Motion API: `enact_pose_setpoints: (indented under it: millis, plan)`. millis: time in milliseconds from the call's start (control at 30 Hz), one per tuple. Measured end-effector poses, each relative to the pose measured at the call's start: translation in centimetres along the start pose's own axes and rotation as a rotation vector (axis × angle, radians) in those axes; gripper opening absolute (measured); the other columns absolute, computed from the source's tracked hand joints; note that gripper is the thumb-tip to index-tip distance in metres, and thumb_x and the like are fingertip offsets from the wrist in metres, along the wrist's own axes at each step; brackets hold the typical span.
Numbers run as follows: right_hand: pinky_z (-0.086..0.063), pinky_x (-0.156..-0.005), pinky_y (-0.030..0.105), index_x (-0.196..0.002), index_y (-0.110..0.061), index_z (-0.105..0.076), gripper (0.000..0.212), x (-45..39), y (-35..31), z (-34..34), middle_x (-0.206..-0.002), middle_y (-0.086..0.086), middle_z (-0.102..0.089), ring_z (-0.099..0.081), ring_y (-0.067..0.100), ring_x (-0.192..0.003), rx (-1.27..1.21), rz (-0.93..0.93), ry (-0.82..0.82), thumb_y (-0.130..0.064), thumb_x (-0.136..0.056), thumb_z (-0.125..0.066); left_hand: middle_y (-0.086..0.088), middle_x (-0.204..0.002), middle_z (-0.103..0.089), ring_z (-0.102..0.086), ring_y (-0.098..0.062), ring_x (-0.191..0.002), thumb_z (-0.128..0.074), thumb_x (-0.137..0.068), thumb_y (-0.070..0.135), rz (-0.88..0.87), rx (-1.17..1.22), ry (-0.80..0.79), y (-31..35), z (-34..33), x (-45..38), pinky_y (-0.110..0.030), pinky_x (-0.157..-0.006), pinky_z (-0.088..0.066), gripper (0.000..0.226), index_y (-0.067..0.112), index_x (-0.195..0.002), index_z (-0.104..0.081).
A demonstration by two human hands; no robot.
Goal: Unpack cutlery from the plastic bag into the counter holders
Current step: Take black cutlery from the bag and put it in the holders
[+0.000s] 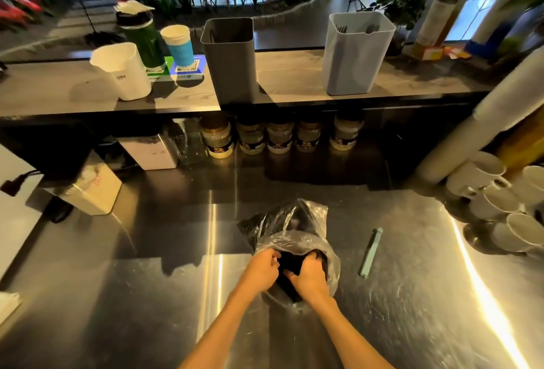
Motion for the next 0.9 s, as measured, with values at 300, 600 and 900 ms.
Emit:
enact_pose_setpoints:
  millis: [300, 600, 900]
  plan:
    - [-0.050, -0.096, 0.038, -0.108, -0.009, -0.058, 0.026, 0.3, 0.2, 2.1, -0.120, 0.015, -0.067, -0.063, 0.030, -0.112, 0.046, -0.039, -0.146, -0.028, -0.107, -0.040, 0.002, -0.094, -0.070, -0.064, -0.011, -0.081, -0.042, -0.105, 0.017, -0.141, 0.158, 0.067, 3.2, 3.2, 0.9, -0.033, -0.087, -0.055, 0.026, 0.016, -0.121, -0.063]
    - [-0.040, -0.068, 0.032, -0.076, -0.014, -0.046, 0.030, 2.6, 0.1, 7.3, -0.101, 0.014, -0.062, -0.064, 0.033, -0.099, 0.230, 0.002, -0.165, -0.013, -0.104, -0.037, 0.000, -0.109, -0.070, -0.065, -0.013, -0.094, -0.041, -0.106, 0.019, -0.172, 0.136, 0.047, 3.7, 3.5, 1.6, -0.034, -0.090, -0.055, 0.030, 0.015, -0.127, -0.062]
    - [-0.043, -0.072, 0.036, -0.110, -0.002, -0.065, 0.036, 7.5, -0.5, 13.5, -0.086, 0.003, -0.056, -0.051, 0.011, -0.072, 0.220, 0.138, -0.243, -0.025, -0.108, -0.036, -0.002, -0.104, -0.070, -0.066, -0.021, -0.099, -0.036, -0.109, 0.023, -0.133, 0.346, 0.108, 3.2, 4.7, 1.0, -0.041, -0.094, -0.055, 0.031, 0.013, -0.120, -0.063]
Point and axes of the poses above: each hand's wrist, its own x-axis away from the middle knuckle, its own z-axis out of the back of the hand, y = z × x, the point moved 4 cm from there along -x, towards the middle knuckle
